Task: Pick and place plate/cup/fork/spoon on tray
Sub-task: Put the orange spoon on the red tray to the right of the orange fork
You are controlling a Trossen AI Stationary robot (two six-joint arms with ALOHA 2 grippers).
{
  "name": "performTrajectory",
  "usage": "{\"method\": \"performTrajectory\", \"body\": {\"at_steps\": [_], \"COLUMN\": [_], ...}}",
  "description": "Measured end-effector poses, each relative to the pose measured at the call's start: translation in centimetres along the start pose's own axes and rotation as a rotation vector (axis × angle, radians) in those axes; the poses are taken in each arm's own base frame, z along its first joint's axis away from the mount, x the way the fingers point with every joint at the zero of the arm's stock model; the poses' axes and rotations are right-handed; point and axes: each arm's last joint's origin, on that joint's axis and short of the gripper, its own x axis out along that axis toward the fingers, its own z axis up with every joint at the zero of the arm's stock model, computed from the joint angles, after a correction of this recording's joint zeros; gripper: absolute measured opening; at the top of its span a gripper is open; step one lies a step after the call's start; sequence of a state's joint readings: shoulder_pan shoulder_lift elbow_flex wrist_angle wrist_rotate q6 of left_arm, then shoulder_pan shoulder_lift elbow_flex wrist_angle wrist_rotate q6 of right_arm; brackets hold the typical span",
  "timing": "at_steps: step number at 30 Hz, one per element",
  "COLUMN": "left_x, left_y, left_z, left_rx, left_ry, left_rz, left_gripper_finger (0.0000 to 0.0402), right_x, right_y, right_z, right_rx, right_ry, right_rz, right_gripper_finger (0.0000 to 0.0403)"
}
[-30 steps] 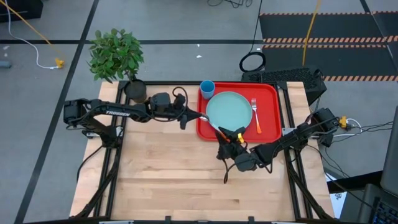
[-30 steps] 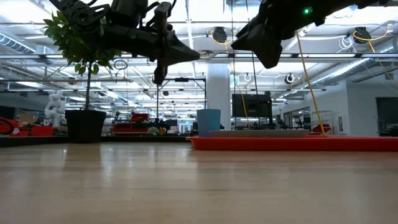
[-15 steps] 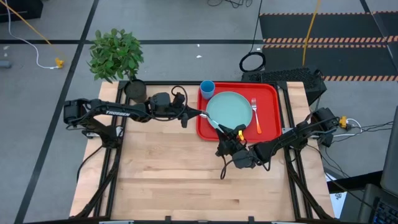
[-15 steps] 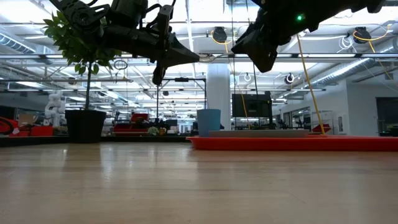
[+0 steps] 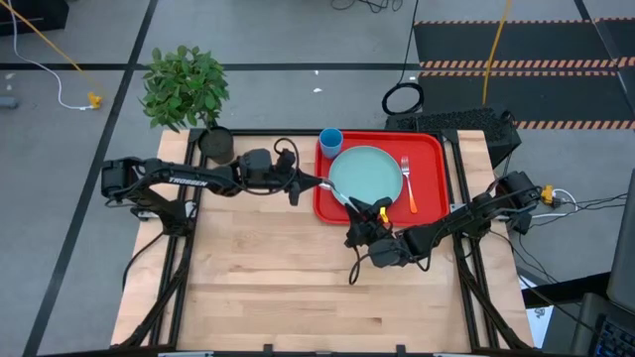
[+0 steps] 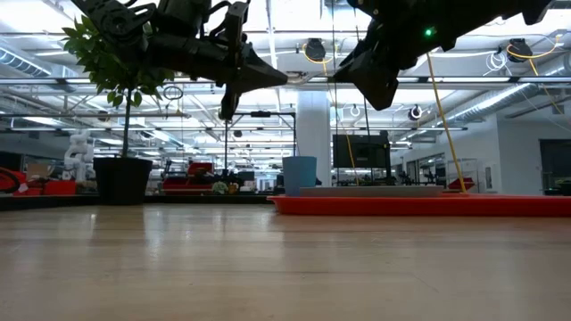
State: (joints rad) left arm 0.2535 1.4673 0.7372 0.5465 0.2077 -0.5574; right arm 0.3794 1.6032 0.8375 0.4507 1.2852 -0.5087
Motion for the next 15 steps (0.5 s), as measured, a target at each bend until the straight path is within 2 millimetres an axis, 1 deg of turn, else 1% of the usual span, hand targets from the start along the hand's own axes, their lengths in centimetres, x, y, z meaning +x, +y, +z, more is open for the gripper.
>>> {"method": "performTrajectory", "body": {"at_steps": [5, 8, 11, 15], "left_x": [0.04, 0.04, 0.05, 0.05], "left_y": [-0.21, -0.21, -0.23, -0.23], "left_z": [-0.08, -0.08, -0.09, -0.07], "left_rx": [0.005, 0.007, 0.008, 0.007], "left_ry": [0.001, 0.001, 0.000, 0.000], "left_rz": [-0.008, -0.008, -0.009, -0.009], "left_gripper_finger": [0.0001, 0.0001, 0.0001, 0.0001], "right_x": [0.01, 0.00, 0.01, 0.01], "right_y": [0.00, 0.01, 0.02, 0.01], "right_z": [0.00, 0.01, 0.01, 0.01], "right_rx": [0.000, 0.000, 0.000, 0.001], "right_ry": [0.000, -0.002, -0.004, -0.003], "right_rz": [0.001, 0.003, 0.007, 0.005], "right_gripper_finger": [0.0047, 0.0024, 0.0019, 0.0026]}}
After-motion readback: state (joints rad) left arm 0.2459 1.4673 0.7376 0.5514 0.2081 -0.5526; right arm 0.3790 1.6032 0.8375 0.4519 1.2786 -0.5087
